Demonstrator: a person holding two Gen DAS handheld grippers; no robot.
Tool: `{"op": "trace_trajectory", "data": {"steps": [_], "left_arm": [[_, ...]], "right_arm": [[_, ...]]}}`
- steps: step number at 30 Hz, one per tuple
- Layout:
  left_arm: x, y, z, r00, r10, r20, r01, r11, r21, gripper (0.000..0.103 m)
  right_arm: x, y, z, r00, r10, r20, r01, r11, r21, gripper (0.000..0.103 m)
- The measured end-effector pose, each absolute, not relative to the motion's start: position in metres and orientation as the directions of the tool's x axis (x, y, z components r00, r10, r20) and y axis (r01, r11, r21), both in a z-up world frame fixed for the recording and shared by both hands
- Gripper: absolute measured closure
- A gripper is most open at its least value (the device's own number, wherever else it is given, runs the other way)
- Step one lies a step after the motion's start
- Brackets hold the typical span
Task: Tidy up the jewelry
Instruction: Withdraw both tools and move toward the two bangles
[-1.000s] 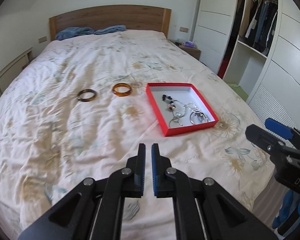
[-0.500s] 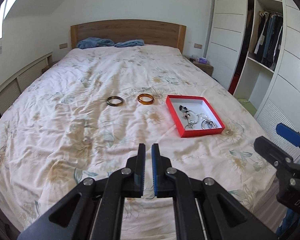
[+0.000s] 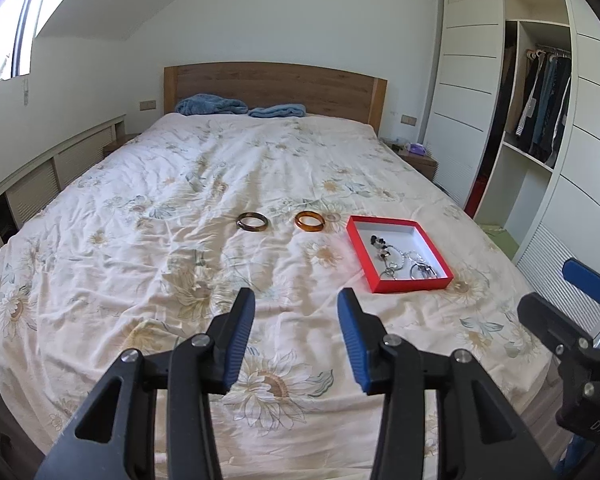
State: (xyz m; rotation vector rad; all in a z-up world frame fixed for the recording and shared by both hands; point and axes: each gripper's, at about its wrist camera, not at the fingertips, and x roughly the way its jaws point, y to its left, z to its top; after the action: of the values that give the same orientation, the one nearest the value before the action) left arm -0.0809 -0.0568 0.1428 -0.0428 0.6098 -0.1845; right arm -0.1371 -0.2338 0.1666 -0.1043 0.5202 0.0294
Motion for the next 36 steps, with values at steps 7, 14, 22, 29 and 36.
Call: {"op": "trace_trajectory", "data": {"steps": [7, 14, 22, 29, 36], "left_arm": [[-0.093, -0.055, 0.149, 0.832, -0.146, -0.535, 0.13, 0.989, -0.068, 0.061], [-0.101, -0.051, 0.153, 0.844, -0.128, -0.521, 0.112, 0.992, -0.062, 0.061], [-0.101, -0.039, 0.149, 0.843, -0.098, -0.529, 0.089, 0.995, -0.043, 0.061], [-0.075, -0.021, 0.14, 0.822, -0.083, -0.564, 0.059, 0.996, -0.06, 0.06], [-0.029, -0.007, 0.114, 0.771, -0.048, -0.635, 0.012, 0.998, -0.061, 0.06]], "right_arm": [[-0.143, -0.232, 0.169, 0.878, 0.008, -0.478, -0.062, 0.993, -0.096, 0.015], [-0.151, -0.234, 0.171, 0.89, 0.02, -0.456, -0.062, 0.995, -0.079, 0.015], [-0.156, -0.237, 0.172, 0.902, 0.059, -0.428, -0.084, 0.996, -0.04, 0.015], [-0.135, -0.236, 0.17, 0.896, 0.115, -0.428, -0.122, 0.992, 0.012, 0.016], [-0.089, -0.225, 0.158, 0.866, 0.173, -0.469, -0.182, 0.983, 0.026, 0.02]]}}
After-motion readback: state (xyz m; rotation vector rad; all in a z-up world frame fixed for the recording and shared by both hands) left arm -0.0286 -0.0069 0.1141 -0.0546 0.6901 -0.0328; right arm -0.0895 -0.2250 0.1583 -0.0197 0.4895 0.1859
